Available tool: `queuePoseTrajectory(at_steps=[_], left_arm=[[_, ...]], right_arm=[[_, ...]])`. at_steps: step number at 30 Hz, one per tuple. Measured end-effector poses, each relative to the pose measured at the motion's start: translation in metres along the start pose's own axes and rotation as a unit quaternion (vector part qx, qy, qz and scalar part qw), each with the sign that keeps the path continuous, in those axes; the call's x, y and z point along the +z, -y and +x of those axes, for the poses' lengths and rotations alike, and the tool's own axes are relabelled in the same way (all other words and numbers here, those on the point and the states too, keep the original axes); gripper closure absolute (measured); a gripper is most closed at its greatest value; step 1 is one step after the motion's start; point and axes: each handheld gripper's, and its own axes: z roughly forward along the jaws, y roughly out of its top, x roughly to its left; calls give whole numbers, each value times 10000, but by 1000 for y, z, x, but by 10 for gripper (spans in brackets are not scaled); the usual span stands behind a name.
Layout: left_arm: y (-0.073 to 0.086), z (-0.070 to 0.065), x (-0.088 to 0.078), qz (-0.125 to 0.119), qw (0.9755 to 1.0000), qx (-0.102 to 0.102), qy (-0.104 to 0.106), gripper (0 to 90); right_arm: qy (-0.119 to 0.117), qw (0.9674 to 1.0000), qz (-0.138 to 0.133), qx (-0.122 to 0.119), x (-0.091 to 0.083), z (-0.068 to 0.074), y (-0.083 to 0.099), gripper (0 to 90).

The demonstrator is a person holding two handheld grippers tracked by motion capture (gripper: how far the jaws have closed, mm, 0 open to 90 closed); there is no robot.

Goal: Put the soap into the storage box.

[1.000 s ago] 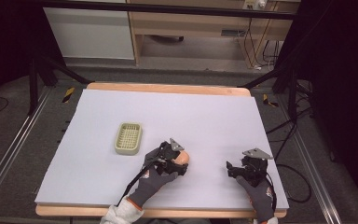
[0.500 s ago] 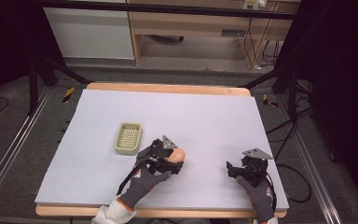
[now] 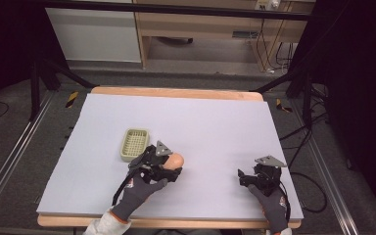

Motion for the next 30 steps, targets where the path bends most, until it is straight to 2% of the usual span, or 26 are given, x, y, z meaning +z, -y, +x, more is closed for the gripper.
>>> queuePoseTrajectory(at_steps=[5,12,23,30], left_arm=[[10,12,-8,-101,9998,-191,-43,317],[18,24,-18,-157,9992,-297,-216,317],[18,47,-34,-354,9970,-539,-419,318],[17,56,-38,-423,9958,-637,-506,318]], right_arm=[[11,10000,4,-27,0,0,0,68],[16,10000,0,-1,-1,0,0,68],[-10,10000,-10,-59,0,1,-1,68],[-18,10000,0,-89,0,2,-1,68]])
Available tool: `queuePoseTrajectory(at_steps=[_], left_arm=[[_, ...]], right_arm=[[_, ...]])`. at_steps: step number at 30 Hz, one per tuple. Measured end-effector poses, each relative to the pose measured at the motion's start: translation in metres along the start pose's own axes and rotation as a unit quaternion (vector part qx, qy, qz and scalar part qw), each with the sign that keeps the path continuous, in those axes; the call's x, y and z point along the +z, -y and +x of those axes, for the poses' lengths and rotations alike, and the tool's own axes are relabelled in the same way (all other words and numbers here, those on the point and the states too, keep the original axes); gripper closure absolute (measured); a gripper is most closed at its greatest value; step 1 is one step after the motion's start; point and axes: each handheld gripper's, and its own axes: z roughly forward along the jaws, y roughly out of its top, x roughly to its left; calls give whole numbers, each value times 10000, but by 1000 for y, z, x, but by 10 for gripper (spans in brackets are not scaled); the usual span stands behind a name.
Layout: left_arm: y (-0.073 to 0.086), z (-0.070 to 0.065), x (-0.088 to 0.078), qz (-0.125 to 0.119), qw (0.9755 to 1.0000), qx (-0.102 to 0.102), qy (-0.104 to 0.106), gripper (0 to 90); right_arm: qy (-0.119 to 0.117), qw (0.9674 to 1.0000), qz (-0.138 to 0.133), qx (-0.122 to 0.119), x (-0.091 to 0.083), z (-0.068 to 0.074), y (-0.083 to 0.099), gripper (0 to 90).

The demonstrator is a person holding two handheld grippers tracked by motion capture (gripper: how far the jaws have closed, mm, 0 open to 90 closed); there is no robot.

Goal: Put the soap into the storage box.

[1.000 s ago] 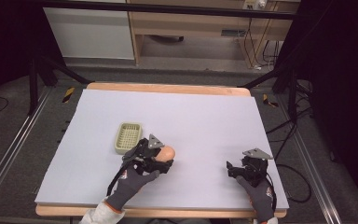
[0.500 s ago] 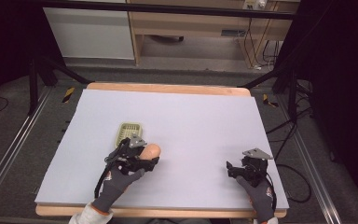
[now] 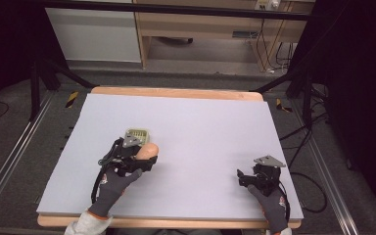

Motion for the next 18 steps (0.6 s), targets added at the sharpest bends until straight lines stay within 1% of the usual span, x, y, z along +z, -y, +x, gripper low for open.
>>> queuePoseTrajectory(at_steps=[7,11,12,16,18], left_arm=[[-3,10,-3,-70,9999,-98,-111,318],[-4,13,-3,-83,9998,-120,-148,319],[-5,16,-3,-105,9997,-142,-184,318],[-7,20,-3,-110,9995,-138,-252,319],[-8,22,-1,-105,9994,-172,-277,319]], right_arm=[[-6,10000,-3,1,0,0,0,68],[-5,10000,-7,2,0,0,0,68],[-10,10000,-5,5,0,0,0,68],[-11,10000,-4,0,0,0,0,68],[-11,10000,4,-8,0,0,0,68]])
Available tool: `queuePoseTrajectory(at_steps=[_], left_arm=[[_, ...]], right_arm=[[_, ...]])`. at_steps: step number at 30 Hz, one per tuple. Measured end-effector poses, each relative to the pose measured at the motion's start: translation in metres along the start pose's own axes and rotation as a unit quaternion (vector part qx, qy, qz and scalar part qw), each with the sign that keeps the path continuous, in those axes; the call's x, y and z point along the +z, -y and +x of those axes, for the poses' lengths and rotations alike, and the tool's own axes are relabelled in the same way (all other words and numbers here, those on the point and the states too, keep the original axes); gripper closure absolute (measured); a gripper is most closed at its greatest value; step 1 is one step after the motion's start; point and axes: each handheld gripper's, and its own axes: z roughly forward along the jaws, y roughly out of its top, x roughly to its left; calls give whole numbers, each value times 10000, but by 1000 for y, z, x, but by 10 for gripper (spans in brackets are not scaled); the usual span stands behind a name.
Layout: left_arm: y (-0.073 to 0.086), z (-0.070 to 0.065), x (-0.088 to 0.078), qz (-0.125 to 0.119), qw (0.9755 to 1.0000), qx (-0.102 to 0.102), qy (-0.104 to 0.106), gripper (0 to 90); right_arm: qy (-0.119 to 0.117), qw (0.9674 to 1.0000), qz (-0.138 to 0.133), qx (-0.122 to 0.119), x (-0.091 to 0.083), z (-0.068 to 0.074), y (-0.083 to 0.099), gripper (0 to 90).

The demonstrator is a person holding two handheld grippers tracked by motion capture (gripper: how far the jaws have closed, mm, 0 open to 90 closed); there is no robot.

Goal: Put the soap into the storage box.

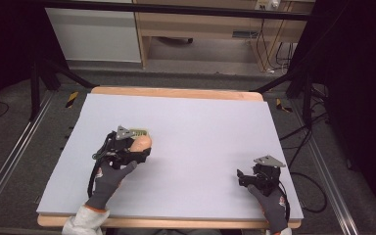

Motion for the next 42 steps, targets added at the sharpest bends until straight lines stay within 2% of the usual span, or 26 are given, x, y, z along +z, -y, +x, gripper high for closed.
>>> queuePoseTrajectory(at_steps=[15,24,42], left_arm=[[-7,17,14,43,9996,-227,-160,319],[-14,29,19,30,9992,-293,-274,320],[-9,46,30,89,9983,-397,-407,320]], right_arm=[[15,10000,-14,29,0,0,0,67],[13,10000,-20,28,0,0,0,67],[-8,10000,-36,47,-1,0,1,67]])
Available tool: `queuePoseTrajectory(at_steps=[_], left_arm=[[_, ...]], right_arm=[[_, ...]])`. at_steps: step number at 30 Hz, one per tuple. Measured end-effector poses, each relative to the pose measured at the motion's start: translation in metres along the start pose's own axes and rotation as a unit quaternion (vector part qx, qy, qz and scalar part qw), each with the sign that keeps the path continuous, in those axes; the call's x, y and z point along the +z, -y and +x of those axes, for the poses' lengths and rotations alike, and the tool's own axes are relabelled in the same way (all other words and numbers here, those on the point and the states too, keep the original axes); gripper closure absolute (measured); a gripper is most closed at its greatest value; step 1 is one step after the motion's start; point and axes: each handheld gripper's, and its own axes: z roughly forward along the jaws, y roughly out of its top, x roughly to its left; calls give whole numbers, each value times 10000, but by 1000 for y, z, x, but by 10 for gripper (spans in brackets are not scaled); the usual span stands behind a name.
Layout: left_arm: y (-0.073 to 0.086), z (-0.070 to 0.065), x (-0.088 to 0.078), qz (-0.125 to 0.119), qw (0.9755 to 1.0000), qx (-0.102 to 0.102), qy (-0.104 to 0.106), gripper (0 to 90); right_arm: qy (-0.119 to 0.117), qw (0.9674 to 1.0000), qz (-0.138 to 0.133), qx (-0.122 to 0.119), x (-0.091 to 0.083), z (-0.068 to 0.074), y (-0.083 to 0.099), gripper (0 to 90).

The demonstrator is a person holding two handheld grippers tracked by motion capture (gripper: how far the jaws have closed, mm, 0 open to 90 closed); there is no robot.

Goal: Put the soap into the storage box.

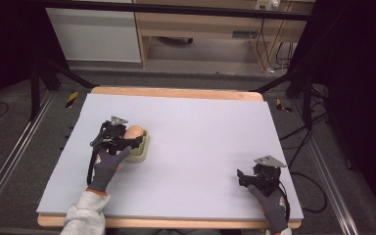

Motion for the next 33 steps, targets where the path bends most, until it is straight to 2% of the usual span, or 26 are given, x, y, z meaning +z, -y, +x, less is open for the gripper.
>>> queuePoseTrajectory(at_steps=[18,33], left_arm=[[6,2,19,213,9997,84,-53,320],[10,5,26,370,9992,91,-86,320]], right_arm=[[-35,10000,12,-22,1,1,0,67],[-40,10000,9,-24,1,1,0,67]])
